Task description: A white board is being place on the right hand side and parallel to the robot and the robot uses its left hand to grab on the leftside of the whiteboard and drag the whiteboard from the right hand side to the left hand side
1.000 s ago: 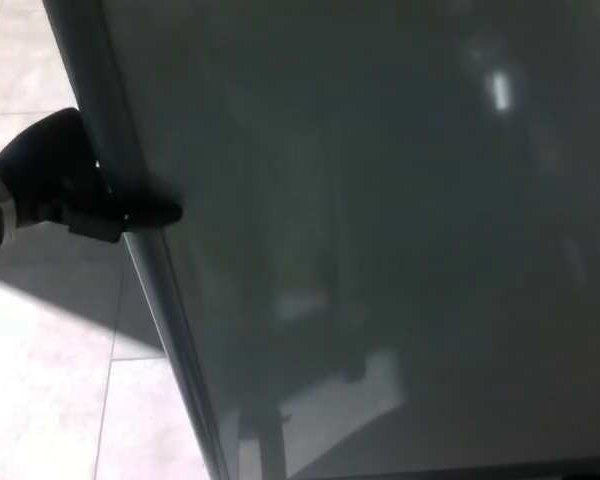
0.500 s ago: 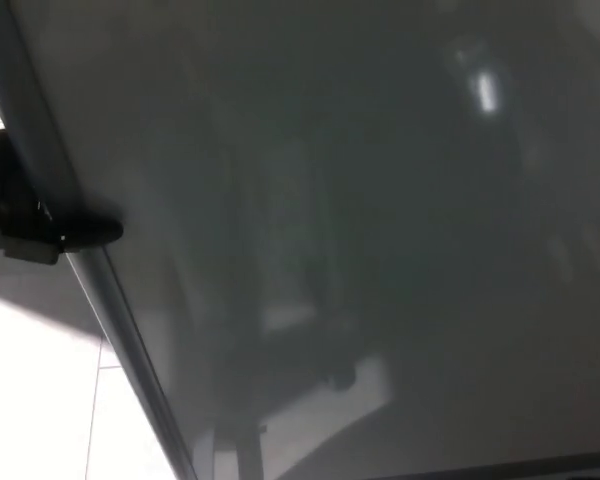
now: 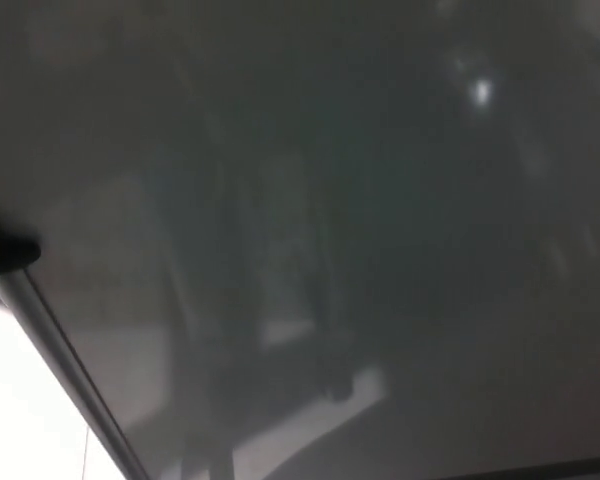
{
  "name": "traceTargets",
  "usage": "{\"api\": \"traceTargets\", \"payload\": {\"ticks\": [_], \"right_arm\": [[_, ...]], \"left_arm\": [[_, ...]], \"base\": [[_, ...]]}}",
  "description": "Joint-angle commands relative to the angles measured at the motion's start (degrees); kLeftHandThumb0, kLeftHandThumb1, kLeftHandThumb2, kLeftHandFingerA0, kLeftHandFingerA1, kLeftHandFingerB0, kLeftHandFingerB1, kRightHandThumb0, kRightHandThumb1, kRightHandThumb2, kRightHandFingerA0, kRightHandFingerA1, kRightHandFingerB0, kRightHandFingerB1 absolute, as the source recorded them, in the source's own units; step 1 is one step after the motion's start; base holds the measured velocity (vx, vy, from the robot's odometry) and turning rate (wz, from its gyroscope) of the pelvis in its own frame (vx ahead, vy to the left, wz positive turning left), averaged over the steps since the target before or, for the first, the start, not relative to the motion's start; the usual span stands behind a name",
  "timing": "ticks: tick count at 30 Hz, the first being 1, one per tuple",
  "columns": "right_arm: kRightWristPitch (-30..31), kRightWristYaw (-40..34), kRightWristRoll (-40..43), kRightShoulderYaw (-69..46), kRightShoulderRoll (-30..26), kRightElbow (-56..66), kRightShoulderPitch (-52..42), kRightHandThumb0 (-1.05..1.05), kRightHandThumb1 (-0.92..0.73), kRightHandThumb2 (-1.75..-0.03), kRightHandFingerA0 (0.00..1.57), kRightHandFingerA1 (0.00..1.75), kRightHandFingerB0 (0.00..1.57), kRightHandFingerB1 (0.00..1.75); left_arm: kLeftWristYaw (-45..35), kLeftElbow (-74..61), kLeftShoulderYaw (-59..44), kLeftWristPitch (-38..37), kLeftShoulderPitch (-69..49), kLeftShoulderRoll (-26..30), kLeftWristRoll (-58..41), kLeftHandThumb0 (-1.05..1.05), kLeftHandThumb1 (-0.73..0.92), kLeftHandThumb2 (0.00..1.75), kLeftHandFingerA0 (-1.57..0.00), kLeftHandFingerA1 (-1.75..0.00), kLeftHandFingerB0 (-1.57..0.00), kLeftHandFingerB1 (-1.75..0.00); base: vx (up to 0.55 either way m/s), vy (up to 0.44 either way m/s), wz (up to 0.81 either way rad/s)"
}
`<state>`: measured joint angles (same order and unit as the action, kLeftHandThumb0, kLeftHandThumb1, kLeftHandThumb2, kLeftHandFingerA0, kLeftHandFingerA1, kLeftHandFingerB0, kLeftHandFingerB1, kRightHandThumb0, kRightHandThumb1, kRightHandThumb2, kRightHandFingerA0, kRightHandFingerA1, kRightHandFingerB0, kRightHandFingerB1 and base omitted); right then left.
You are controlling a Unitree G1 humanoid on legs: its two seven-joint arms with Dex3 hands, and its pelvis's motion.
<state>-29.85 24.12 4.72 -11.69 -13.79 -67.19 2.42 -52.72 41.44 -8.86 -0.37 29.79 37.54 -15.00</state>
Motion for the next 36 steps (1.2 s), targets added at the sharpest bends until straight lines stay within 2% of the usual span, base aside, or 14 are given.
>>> {"api": "traceTargets", "payload": {"ticks": [1,3,5,11,13,15,18,24,27,29,31,34,36], "right_arm": [[0.95,0.07,0.5,-0.31,-0.66,-0.01,-0.56,-0.7,-0.73,-0.72,0.47,1.11,0.42,0.82],[0.88,-0.08,0.44,-0.32,-0.63,0.01,-0.69,-0.69,-0.73,-0.73,0.47,1.1,0.41,0.82],[0.17,-0.33,0.08,-0.17,-0.84,-0.3,-0.77,-0.7,-0.74,-0.72,0.48,1.09,0.42,0.81],[0.43,-0.35,0.28,-0.26,-0.5,-0.49,-0.68,-0.69,-0.72,-0.74,0.48,1.09,0.42,0.81],[0.72,-0.11,0.3,-0.22,-0.54,-0.5,-0.58,-0.7,-0.72,-0.74,0.47,1.09,0.42,0.83],[0.79,-0.21,0.29,-0.24,-0.51,-0.65,-0.51,-0.7,-0.72,-0.75,0.48,1.1,0.43,0.83],[0.32,-0.1,0.16,-0.15,-0.55,-0.83,-0.48,-0.69,-0.73,-0.74,0.48,1.12,0.42,0.83],[-0.11,-0.8,-0.32,0.22,-0.56,-0.63,-0.82,-0.69,-0.74,-0.73,0.49,1.09,0.44,0.83],[0.52,-0.8,-0.26,0.33,-0.49,-0.6,-0.61,-0.69,-0.74,-0.74,0.49,1.09,0.43,0.83],[0.04,-0.89,-0.07,0.15,-0.33,-0.7,-0.63,-0.68,-0.72,-0.76,0.49,1.09,0.43,0.85],[-0.05,-1.48,-0.65,0.6,-0.36,-0.56,-0.91,-0.68,-0.73,-0.75,0.49,1.08,0.43,0.84],[0.38,-0.68,-0.17,0.37,-0.35,-0.84,-0.72,-0.69,-0.72,-0.75,0.47,1.09,0.42,0.82],[0.4,-1.01,-0.5,0.6,-0.52,-0.81,-0.74,-0.68,-0.73,-0.75,0.46,1.08,0.44,0.81]], "left_arm": [[-2.06,-0.92,-0.23,-0.13,-4.56,4.2,1.6,-0.15,0.79,0.63,-0.84,-1.14,-0.83,-0.87],[-2.89,-2.54,-1.1,2.19,-5.42,5.32,0.17,-0.12,0.82,0.64,-0.87,-1.09,-0.79,-0.9],[-2.21,-3.48,-2.13,3.64,-6.4,5.77,-0.67,-0.01,0.82,0.69,-0.9,-1.06,-0.8,-0.87],[-1.52,-4.01,-3.49,4.33,-8.23,7.25,-0.83,0.08,0.83,0.74,-0.84,-1.13,-0.74,-0.89],[0.5,-4.09,-3.61,0.59,-9.4,7.75,1.02,0.11,0.81,0.72,-0.85,-1.09,-0.76,-0.87],[0.57,-2.89,-3.95,-0.09,-9.49,8.02,0.9,0.13,0.85,0.72,-0.8,-1.09,-0.75,-0.87],[0.21,-1.77,-4.32,-0.74,-9.49,8.41,0.62,0.11,0.87,0.67,-0.81,-1.12,-0.73,-0.88],[-2.54,3.94,-5.19,-4.42,-8.4,9.75,0.36,0.14,0.87,0.75,-0.82,-1.05,-0.74,-0.87],[-2.63,7.15,-4.89,-2.8,-7.22,11.28,0.96,0.13,0.87,0.73,-0.81,-1.1,-0.74,-0.9],[-3.05,8.27,-5.31,-3.55,-7.14,11.72,0.65,0.06,0.89,0.65,-0.83,-1.09,-0.73,-0.88],[-3.56,9.42,-5.77,-2.58,-7.07,12.42,0.12,0.09,0.88,0.67,-0.85,-1.07,-0.74,-0.89],[-5.09,11.23,-6.03,-5.12,-7.77,14.16,0.5,0.08,0.89,0.66,-0.82,-1.04,-0.72,-0.84],[-4.37,12.04,-6.16,-4.89,-8.25,14.9,0.66,0.16,0.92,0.67,-0.8,-1.02,-0.71,-0.86]], "base": [[0.0,0.0,0.0],[0.0,0.0,0.0],[0.0,0.0,0.0],[0.0,0.0,0.0],[0.0,0.0,0.0],[0.0,0.0,0.0],[0.0,0.0,0.0],[0.0,0.0,0.0],[0.0,0.0,0.0],[0.0,0.0,0.0],[0.0,0.0,0.0],[0.0,0.0,0.0],[0.0,0.0,0.0]]}}
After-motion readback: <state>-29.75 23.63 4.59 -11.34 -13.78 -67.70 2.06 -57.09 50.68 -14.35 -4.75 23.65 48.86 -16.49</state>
